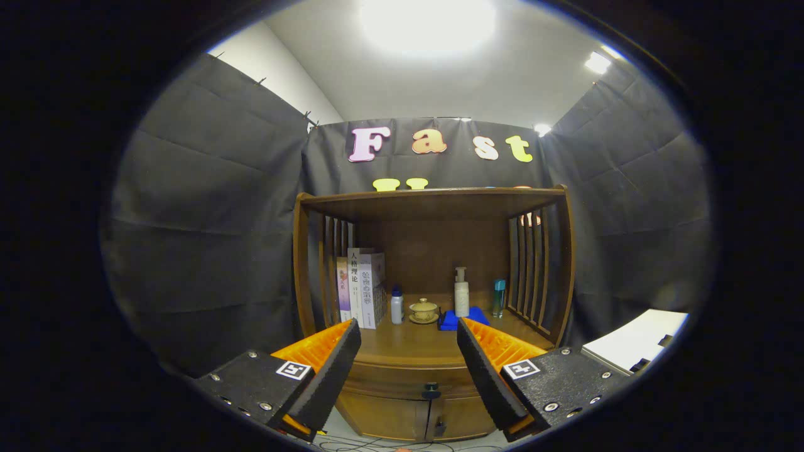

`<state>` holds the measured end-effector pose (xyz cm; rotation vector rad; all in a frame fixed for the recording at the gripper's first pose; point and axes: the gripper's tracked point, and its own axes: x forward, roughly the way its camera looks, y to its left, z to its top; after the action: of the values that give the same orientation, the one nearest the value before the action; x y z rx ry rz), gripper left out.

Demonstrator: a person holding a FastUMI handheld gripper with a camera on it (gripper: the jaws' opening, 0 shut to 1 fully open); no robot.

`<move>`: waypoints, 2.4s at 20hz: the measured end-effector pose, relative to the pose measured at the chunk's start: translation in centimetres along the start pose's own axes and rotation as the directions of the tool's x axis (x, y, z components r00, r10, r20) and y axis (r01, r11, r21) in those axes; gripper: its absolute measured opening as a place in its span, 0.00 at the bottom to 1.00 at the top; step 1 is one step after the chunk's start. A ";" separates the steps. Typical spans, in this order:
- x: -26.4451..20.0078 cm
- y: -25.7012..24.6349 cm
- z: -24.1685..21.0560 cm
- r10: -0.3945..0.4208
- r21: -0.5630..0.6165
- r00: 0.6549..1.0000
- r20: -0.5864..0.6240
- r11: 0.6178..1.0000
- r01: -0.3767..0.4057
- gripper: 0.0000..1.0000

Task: Pull open the drawer, take out the items inside it, and place them on the countertop above the cabinet.

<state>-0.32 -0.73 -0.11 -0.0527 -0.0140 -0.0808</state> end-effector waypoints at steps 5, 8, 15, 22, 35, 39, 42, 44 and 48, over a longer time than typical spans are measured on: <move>1.6 -1.6 -1.8 -0.026 -0.020 1.000 -0.017 0.999 0.025 0.96; 2.6 -2.5 -2.8 -0.030 -0.019 0.999 -0.019 0.999 0.030 0.95; 5.7 -2.9 -6.4 -0.065 -0.030 0.997 -0.030 0.998 0.064 0.95; 9.2 -2.8 -14.7 -0.096 -0.034 0.988 -0.119 0.995 0.093 0.95; 12.7 -3.0 -26.4 -0.088 -0.010 0.948 -0.307 0.996 0.089 0.94; 12.9 -3.1 -29.4 -0.088 -0.010 0.931 -0.353 0.996 0.090 0.82; 13.1 -3.6 -30.2 -0.104 -0.024 0.927 -0.360 0.995 0.102 0.67; 13.2 -3.7 -30.7 -0.097 -0.018 0.928 -0.359 0.995 0.097 0.55; 13.1 -3.9 -30.9 -0.076 0.008 0.942 -0.328 0.997 0.083 0.45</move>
<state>12.78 -7.30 -30.59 -0.0161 0.3166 -0.1697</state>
